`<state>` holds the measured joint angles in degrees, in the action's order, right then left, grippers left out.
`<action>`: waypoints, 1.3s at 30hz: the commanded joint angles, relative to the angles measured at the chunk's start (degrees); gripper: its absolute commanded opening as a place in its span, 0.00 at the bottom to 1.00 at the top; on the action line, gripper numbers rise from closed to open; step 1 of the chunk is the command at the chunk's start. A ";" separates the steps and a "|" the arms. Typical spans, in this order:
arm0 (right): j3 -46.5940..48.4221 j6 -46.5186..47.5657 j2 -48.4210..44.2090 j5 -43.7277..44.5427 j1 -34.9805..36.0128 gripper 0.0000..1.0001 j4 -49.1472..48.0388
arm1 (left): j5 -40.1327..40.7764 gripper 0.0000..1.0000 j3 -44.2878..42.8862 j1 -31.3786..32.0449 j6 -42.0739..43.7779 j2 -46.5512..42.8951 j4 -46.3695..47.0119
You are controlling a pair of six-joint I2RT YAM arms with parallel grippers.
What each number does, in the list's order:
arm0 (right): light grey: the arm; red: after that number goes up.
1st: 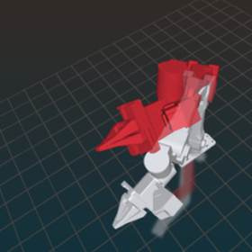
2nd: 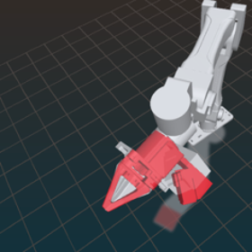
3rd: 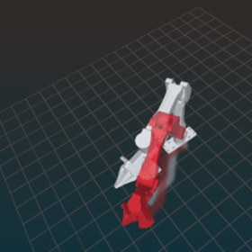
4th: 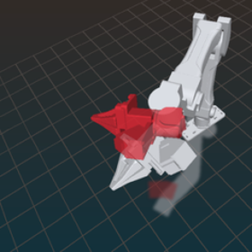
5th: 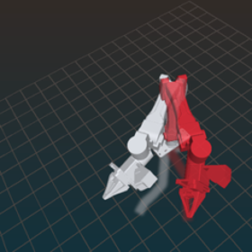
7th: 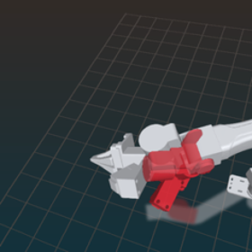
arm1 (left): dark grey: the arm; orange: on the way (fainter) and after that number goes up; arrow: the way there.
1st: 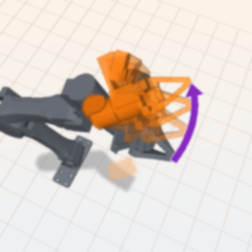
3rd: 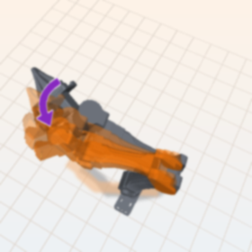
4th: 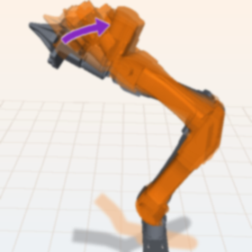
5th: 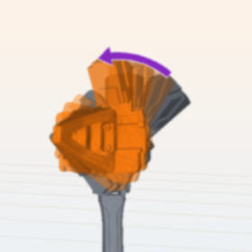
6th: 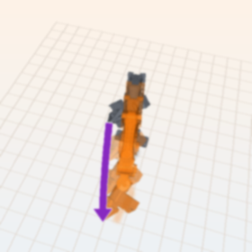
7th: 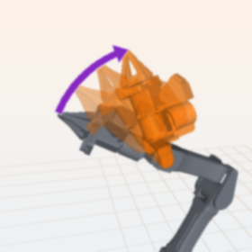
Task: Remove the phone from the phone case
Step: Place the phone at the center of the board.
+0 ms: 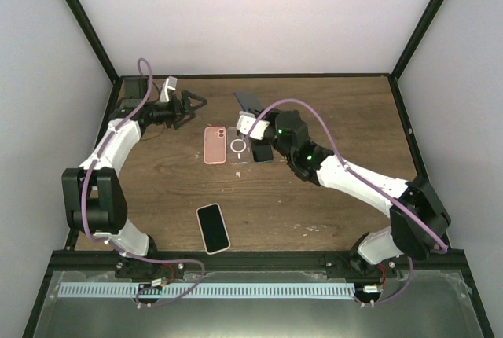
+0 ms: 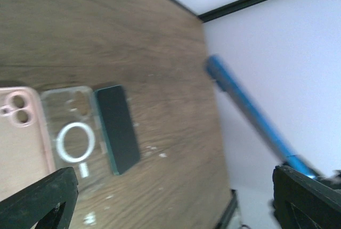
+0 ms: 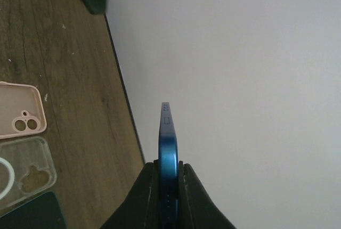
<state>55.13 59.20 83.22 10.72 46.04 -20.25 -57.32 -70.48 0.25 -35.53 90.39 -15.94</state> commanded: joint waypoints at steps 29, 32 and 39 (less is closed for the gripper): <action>-9.34 25.38 4.15 1.79 7.84 0.17 -34.73 | -4.89 0.03 5.43 7.56 -27.77 0.92 20.63; -10.54 24.82 3.06 2.34 7.81 0.38 -33.14 | -5.24 0.00 5.19 7.02 -27.85 1.01 22.21; -11.69 12.99 -4.43 1.31 6.32 0.72 -13.03 | -5.59 0.00 4.79 5.51 -19.21 -0.27 23.17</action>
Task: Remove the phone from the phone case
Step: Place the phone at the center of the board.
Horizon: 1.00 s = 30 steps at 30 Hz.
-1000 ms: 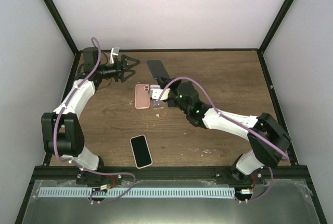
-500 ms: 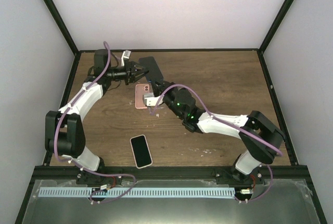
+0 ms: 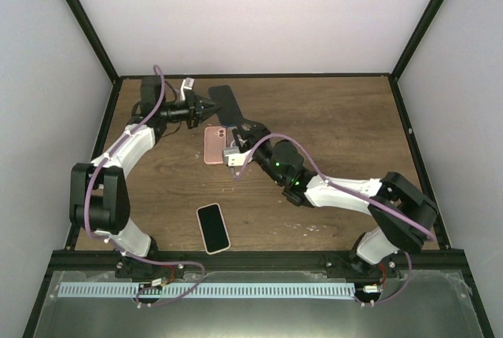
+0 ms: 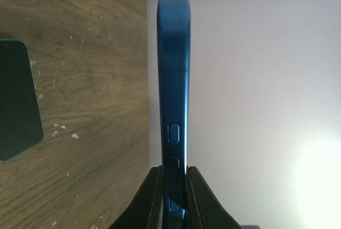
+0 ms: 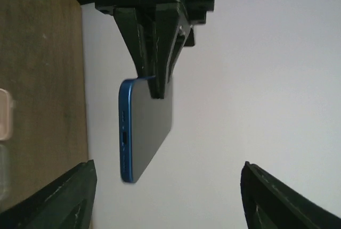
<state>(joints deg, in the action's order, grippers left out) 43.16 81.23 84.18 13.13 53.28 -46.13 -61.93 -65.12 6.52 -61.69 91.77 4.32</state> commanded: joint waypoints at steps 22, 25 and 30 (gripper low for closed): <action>41.25 -86.58 1.10 -70.23 -28.66 0.83 64.70 | -3.41 0.00 6.67 5.51 6.98 -9.89 43.00; 40.83 -90.99 2.31 -73.72 -29.90 0.79 62.46 | -3.42 0.00 5.81 7.52 8.07 -9.61 44.45; 41.05 -94.76 3.91 -77.13 -30.07 0.57 59.99 | -3.44 0.00 3.25 11.47 14.49 -9.55 38.75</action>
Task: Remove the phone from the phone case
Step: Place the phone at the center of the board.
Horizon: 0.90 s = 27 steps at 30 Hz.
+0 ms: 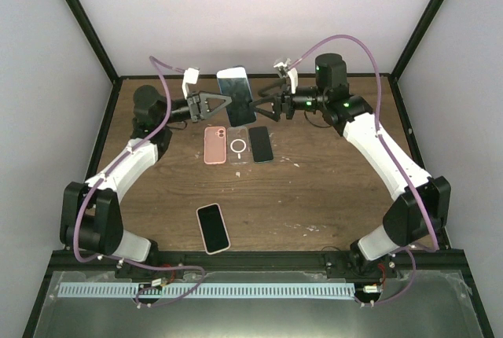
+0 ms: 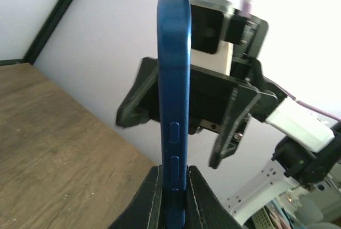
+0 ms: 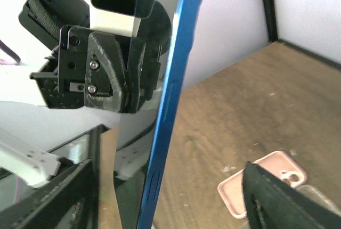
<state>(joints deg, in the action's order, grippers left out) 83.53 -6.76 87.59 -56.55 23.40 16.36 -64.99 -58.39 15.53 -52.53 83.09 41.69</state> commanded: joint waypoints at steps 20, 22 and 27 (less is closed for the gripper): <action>-3.17 -1.24 5.34 -11.03 -11.24 0.01 11.43 | 9.00 0.92 -7.68 1.75 41.89 -5.20 -44.25; -4.17 1.84 7.04 -10.10 -13.51 0.01 14.86 | 9.69 1.00 -7.22 -0.04 45.52 -6.41 -48.75; -4.27 8.02 14.17 -3.71 -17.78 0.01 21.46 | 7.43 1.00 -6.17 -7.47 47.06 -6.93 -53.93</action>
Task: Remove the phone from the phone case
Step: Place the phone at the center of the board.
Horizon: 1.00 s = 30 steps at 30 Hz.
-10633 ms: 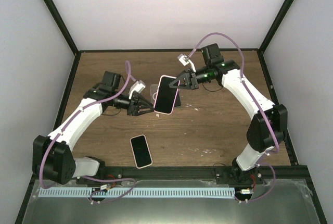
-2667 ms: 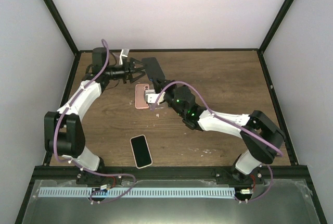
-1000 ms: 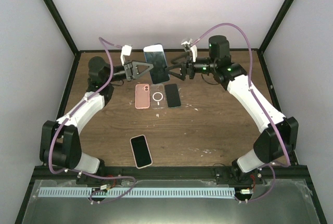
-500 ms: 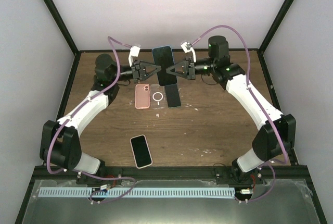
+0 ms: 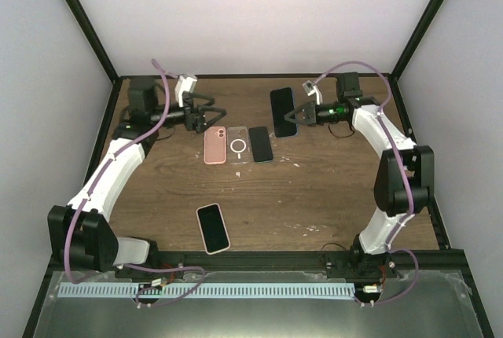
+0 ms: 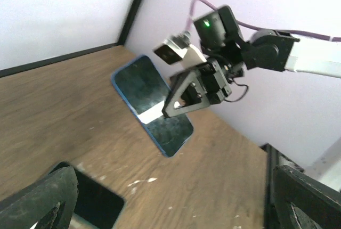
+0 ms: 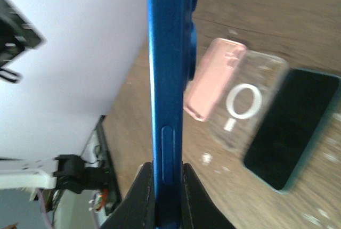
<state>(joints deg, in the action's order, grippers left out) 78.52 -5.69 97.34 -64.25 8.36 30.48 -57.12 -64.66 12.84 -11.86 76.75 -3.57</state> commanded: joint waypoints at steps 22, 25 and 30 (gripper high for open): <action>11.24 2.50 29.84 6.00 -4.11 0.01 11.06 | 8.25 1.00 -4.55 -7.79 38.64 3.34 -38.05; 11.85 1.64 30.78 5.54 -2.53 0.01 10.37 | 7.99 1.00 -4.67 -7.76 42.42 4.48 -40.96; 10.53 -2.47 31.18 6.35 -0.85 0.01 5.38 | 8.03 1.00 -8.00 -7.74 50.84 8.63 -50.37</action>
<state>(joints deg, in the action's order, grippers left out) 87.57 -4.54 128.05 -56.05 5.82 40.40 -48.66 -69.36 5.23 29.71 82.32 -45.23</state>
